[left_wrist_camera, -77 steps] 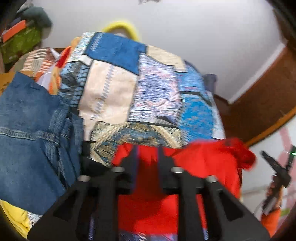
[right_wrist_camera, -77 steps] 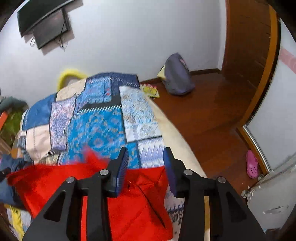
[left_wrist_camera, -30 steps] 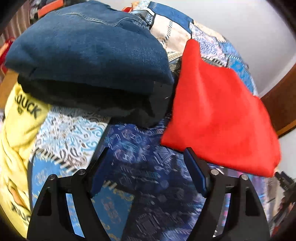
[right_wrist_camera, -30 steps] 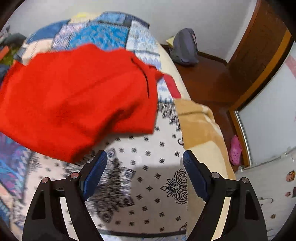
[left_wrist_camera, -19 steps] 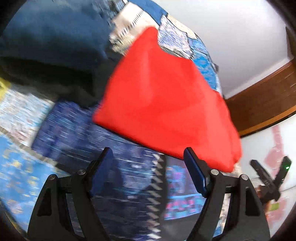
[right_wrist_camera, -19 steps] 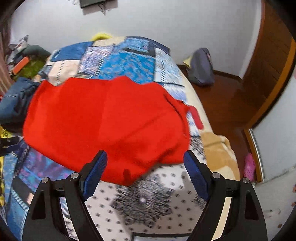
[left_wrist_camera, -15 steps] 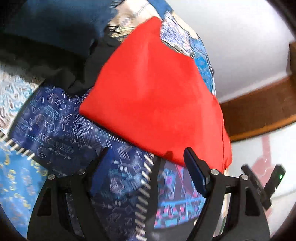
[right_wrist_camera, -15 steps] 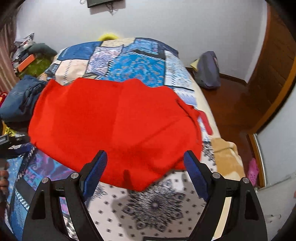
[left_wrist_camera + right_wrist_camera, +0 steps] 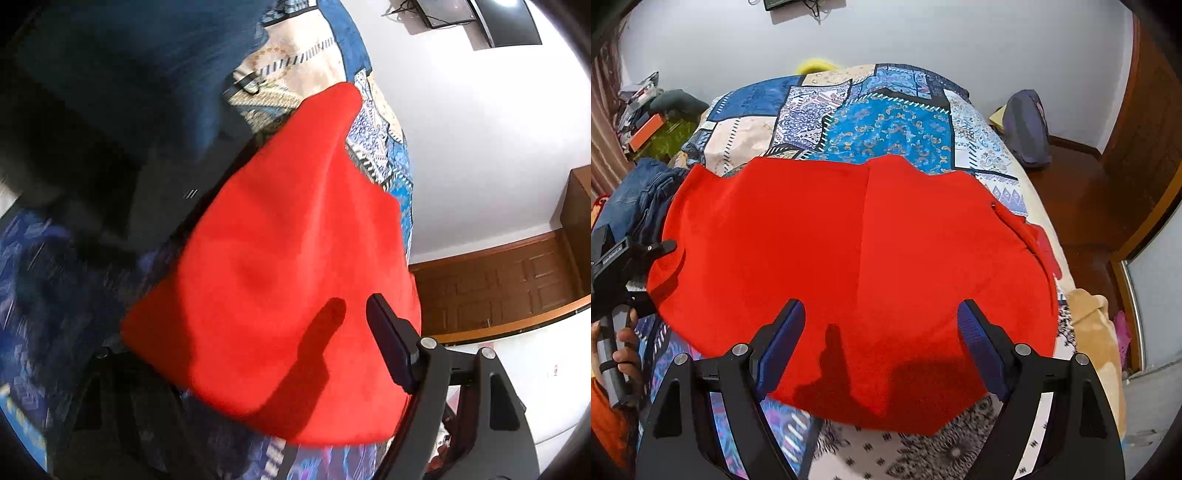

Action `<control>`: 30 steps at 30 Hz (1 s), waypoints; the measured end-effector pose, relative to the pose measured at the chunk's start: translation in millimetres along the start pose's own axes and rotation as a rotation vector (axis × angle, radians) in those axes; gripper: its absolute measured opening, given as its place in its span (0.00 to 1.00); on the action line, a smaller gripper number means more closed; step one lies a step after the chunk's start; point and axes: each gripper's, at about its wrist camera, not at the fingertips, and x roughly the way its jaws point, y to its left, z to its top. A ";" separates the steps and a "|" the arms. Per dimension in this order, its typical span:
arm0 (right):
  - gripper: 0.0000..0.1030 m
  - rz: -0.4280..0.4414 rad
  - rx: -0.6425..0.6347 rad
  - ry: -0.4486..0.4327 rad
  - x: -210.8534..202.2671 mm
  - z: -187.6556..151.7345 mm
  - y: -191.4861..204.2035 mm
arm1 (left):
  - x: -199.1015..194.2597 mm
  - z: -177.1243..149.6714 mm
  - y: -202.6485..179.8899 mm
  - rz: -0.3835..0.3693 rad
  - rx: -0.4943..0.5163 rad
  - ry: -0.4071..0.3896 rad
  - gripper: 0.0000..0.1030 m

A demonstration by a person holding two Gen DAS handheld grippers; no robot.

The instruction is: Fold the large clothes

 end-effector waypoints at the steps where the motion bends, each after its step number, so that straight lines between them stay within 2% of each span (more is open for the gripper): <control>1: 0.79 0.003 0.005 0.002 1.9 1.4 0.3 | 4.8 4.5 -2.7 0.000 -0.002 -0.004 0.71; 5: 0.79 0.010 0.030 0.011 10.3 8.9 2.1 | 19.4 15.7 -12.8 -0.013 -0.025 -0.036 0.55; 7: 0.79 0.010 0.040 0.017 13.3 12.4 3.0 | 20.8 16.7 -19.4 0.004 -0.011 -0.049 0.25; 8: 0.79 0.012 0.046 0.020 14.2 14.2 3.1 | 20.7 16.2 -24.1 0.006 0.003 -0.051 0.15; 13: 0.79 0.004 0.066 0.014 11.3 24.4 4.8 | -2.0 4.8 -67.7 0.080 0.146 -0.118 0.09; 19: 0.80 0.017 0.056 -0.010 3.1 44.1 22.6 | -50.5 9.6 -128.8 -0.002 0.251 -0.196 0.04; 22: 0.80 0.077 0.038 0.008 10.0 50.8 45.9 | -91.4 12.6 -151.4 -0.014 0.316 -0.272 0.03; 25: 0.80 0.173 0.009 0.067 29.3 50.8 78.9 | -134.5 19.9 -169.2 0.000 0.382 -0.340 0.02; 27: 0.80 0.227 -0.020 0.119 46.2 45.5 103.2 | -146.3 18.0 -177.7 0.026 0.421 -0.364 0.01; 30: 0.83 0.258 -0.049 0.157 67.1 36.2 131.5 | -142.9 9.1 -182.1 0.069 0.450 -0.365 0.01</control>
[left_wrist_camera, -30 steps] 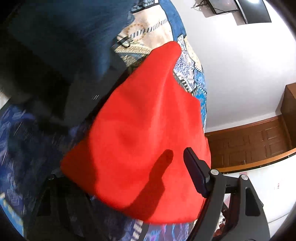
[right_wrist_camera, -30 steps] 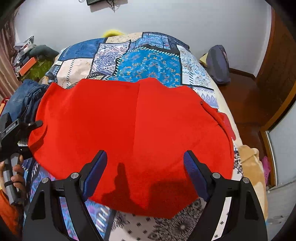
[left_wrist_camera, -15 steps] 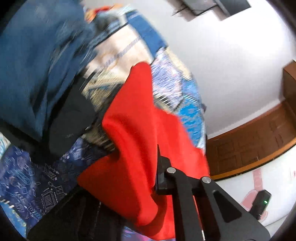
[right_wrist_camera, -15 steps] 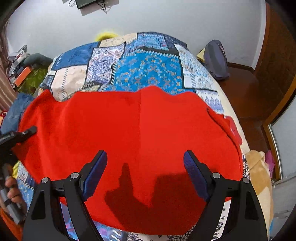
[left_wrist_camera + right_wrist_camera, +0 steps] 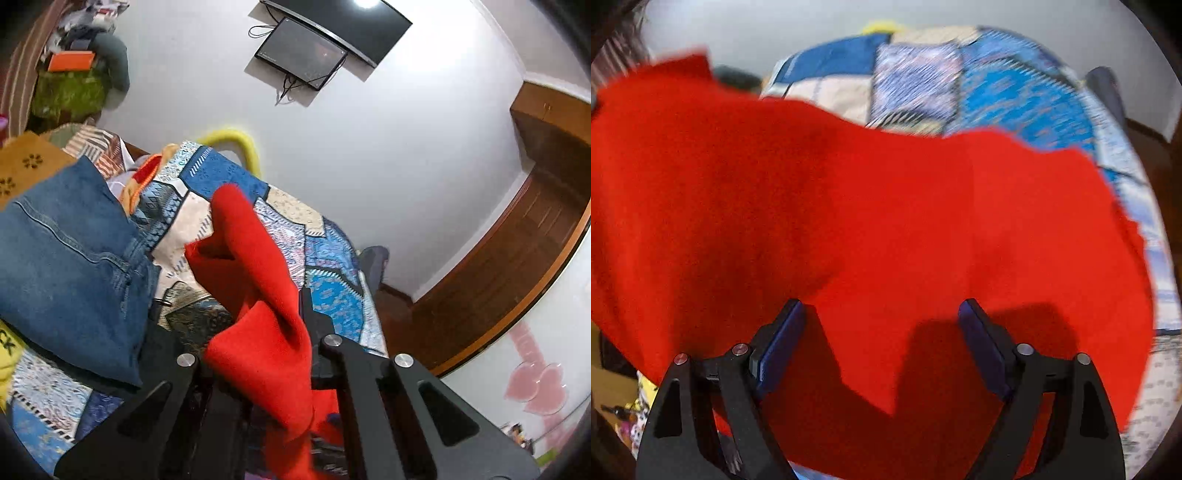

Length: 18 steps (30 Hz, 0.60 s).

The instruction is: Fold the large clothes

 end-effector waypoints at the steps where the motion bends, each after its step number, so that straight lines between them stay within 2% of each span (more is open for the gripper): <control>1: 0.82 -0.013 -0.022 -0.002 2.0 -0.6 5.5 | 2.1 -2.5 -0.9 0.013 0.005 0.009 0.01; 3: 0.82 -0.033 -0.079 -0.002 0.3 -1.1 13.8 | 10.6 -5.2 -3.0 0.030 0.011 0.027 0.01; 5: 0.79 0.002 -0.084 0.007 -8.4 -1.6 8.2 | 18.0 -10.7 -9.2 0.027 0.023 0.040 0.01; 7: 0.79 0.032 -0.026 -0.023 -26.9 -3.8 -9.7 | 18.0 -13.9 -28.6 0.006 0.056 0.047 0.01; 9: 0.80 0.020 0.035 -0.090 -54.0 -10.1 -35.5 | 27.5 -17.3 -48.9 -0.016 0.105 0.051 0.01; 11: 0.80 -0.013 0.079 -0.141 -76.4 -17.7 -57.5 | 37.2 -22.4 -78.9 -0.055 0.168 0.063 0.01; 15: 0.80 -0.156 0.211 -0.235 -125.5 -46.2 -127.1 | 64.7 -54.2 -147.3 -0.156 0.278 0.145 0.01; 18: 0.80 -0.215 0.316 -0.243 -146.7 -69.3 -172.5 | 99.6 -100.0 -188.2 -0.211 0.339 0.270 0.01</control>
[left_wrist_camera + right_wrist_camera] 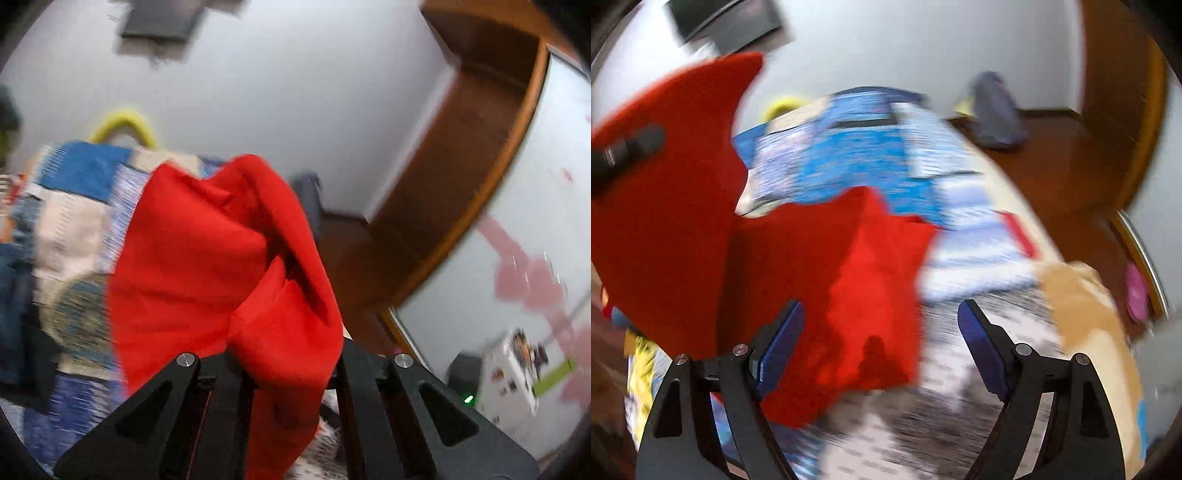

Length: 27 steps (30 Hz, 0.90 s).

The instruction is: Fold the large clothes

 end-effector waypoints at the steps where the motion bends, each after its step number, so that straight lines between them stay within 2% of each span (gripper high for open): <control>1: 0.80 -0.013 0.029 0.004 -2.5 -2.5 -12.8 | 19.5 -10.5 -9.9 -0.018 0.011 0.059 0.01; 3: 0.80 -0.046 0.084 0.011 -6.9 -7.8 -38.6 | 51.6 -32.9 -22.5 -0.040 0.027 0.174 0.01; 5: 0.80 -0.074 0.128 0.021 -10.8 -14.4 -60.7 | 89.8 -67.6 -29.9 -0.042 0.040 0.336 0.02; 6: 0.80 -0.079 0.139 0.024 -13.8 -17.9 -68.0 | 102.2 -81.6 -29.6 -0.044 0.044 0.392 0.02; 8: 0.80 -0.088 0.140 0.023 -19.2 -18.6 -73.7 | 113.2 -102.1 -29.9 -0.008 0.091 0.435 0.02; 10: 0.80 -0.101 0.117 0.002 -31.6 -19.5 -73.9 | 105.9 -115.3 -36.7 0.040 0.167 0.428 0.06; 12: 0.80 -0.117 0.084 -0.025 -41.2 -14.5 -68.6 | 92.4 -118.5 -38.4 0.014 0.194 0.428 0.13; 14: 0.80 -0.114 0.054 -0.048 -46.8 -10.4 -62.2 | 73.5 -116.3 -35.5 -0.021 0.214 0.417 0.31; 18: 0.80 -0.072 -0.018 -0.083 -55.5 -3.3 -41.8 | 28.3 -105.1 -34.8 -0.010 0.267 0.330 0.51; 19: 0.80 -0.064 -0.035 -0.087 -52.5 -1.1 -33.7 | 19.3 -100.3 -30.3 0.011 0.271 0.303 0.57; 21: 0.80 -0.036 -0.076 -0.093 -48.7 2.5 -16.8 | 5.6 -89.8 -16.7 0.061 0.266 0.252 0.57; 23: 0.80 -0.012 -0.106 -0.085 -38.7 5.3 -0.6 | -3.1 -79.1 1.6 0.125 0.260 0.217 0.64; 27: 0.80 0.039 -0.159 -0.025 -10.0 2.2 27.9 | 1.2 -70.0 44.0 0.251 0.211 0.215 0.66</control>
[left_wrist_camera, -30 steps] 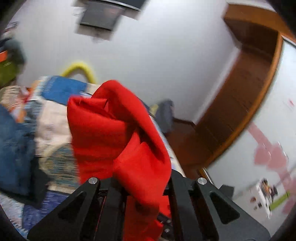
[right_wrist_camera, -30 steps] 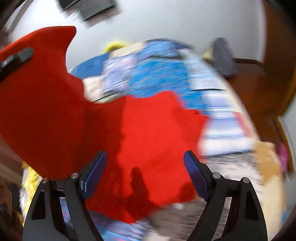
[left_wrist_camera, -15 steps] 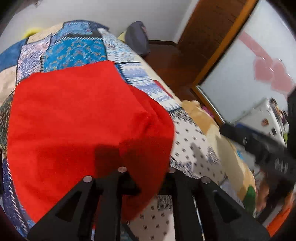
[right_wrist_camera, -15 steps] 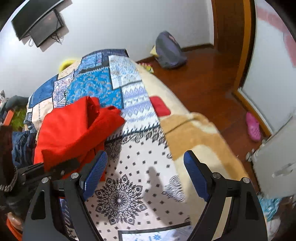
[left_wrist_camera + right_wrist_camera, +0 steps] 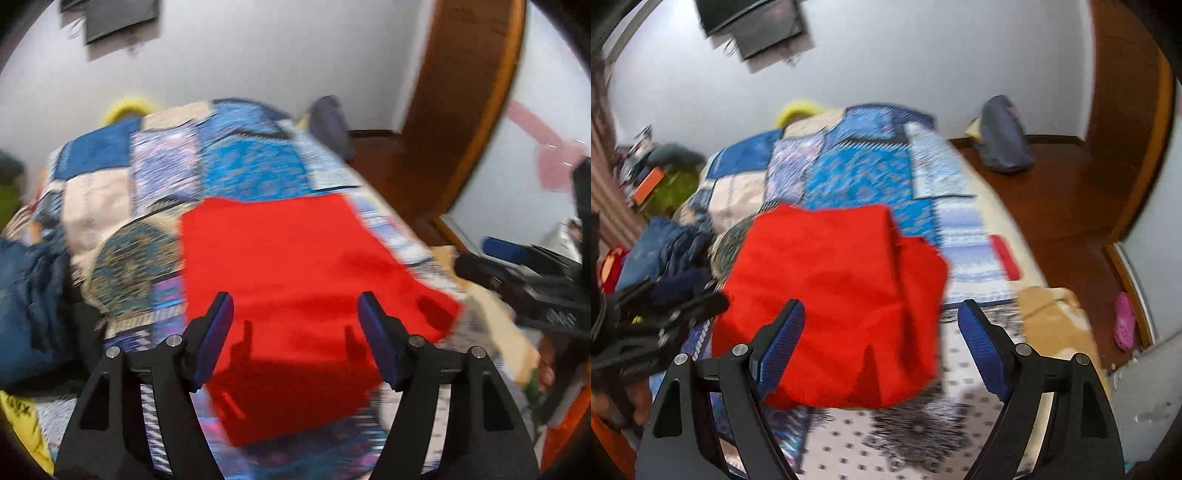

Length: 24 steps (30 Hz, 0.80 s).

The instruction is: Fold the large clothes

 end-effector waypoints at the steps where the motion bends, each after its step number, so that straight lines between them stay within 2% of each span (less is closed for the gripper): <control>1: 0.80 0.010 -0.007 0.014 5.4 -2.4 4.5 | 8.0 -2.8 12.0 0.019 -0.019 0.023 0.66; 4: 0.80 0.036 -0.024 0.090 33.8 -13.8 13.6 | 37.2 -15.4 35.3 0.030 -0.057 0.106 0.66; 6: 0.80 0.011 -0.037 0.155 56.1 -25.4 13.5 | 53.8 -30.8 43.0 0.022 -0.059 0.161 0.67; 10: 0.80 -0.054 -0.053 0.247 81.9 -54.4 0.6 | 54.6 -60.9 55.8 0.029 -0.057 0.162 0.84; 14: 0.80 -0.053 -0.031 0.268 73.3 -74.0 -19.1 | 44.9 -80.3 67.1 0.011 -0.070 0.171 0.85; 16: 0.80 -0.083 -0.026 0.270 64.4 -78.2 -27.3 | 40.2 -88.6 67.9 0.049 -0.046 0.185 0.84; 19: 0.80 -0.104 -0.013 0.255 49.0 -79.3 -36.8 | 32.8 -104.5 71.1 0.145 0.002 0.204 0.84; 24: 0.80 -0.128 -0.006 0.195 19.0 -75.1 -42.2 | 11.9 -108.6 88.4 0.188 -0.038 0.172 0.84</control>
